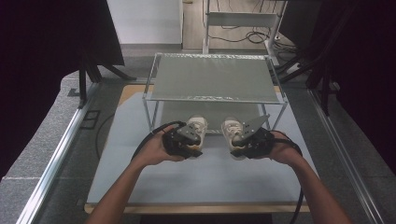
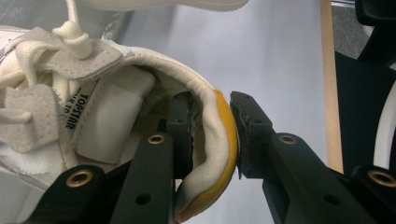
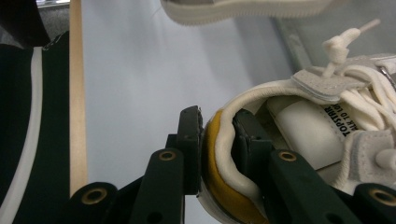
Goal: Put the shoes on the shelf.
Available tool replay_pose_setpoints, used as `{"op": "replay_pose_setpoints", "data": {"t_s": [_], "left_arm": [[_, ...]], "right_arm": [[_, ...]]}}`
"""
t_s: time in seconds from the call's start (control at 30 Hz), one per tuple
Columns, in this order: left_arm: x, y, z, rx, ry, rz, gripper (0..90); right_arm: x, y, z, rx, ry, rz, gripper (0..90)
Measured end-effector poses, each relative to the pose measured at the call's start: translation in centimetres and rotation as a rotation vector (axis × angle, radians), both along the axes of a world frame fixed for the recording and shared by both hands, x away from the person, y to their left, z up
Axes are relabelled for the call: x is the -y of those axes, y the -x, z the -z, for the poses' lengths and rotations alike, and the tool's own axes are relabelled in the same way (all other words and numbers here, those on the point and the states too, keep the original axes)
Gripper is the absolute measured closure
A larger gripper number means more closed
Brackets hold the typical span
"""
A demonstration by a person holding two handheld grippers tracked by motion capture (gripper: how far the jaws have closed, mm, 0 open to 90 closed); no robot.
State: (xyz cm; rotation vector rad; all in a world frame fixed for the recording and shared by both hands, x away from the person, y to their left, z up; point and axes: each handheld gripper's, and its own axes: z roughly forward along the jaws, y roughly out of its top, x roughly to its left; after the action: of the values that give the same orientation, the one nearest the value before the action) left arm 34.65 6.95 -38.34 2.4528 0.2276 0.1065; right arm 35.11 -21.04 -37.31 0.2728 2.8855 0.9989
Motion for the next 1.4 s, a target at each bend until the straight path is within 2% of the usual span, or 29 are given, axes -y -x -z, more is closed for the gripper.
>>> {"op": "replay_pose_setpoints", "data": {"t_s": [0.57, 0.73, 1.1, 1.23, 1.4], "left_arm": [[0.8, -2.5, 0.9, 0.021, -0.038, 0.001, 71.0], [1.1, -3.5, 1.7, 0.015, -0.031, -0.024, 71.0], [1.7, -5.5, 3.2, 0.004, -0.045, -0.037, 71.0], [2.0, -6.0, 3.5, 0.009, -0.072, -0.033, 70.9], [2.5, -6.5, 3.6, 0.012, -0.084, -0.022, 70.9]], "right_arm": [[-1.3, -2.3, 0.7, 0.003, 0.015, -0.011, 74.2], [-1.8, -3.3, 1.4, 0.009, 0.028, 0.001, 74.2], [-2.8, -5.4, 3.1, 0.025, 0.054, 0.015, 74.2], [-3.2, -5.8, 3.4, 0.035, 0.071, 0.022, 74.1], [-3.6, -6.2, 3.8, 0.04, 0.074, 0.025, 74.1]]}}
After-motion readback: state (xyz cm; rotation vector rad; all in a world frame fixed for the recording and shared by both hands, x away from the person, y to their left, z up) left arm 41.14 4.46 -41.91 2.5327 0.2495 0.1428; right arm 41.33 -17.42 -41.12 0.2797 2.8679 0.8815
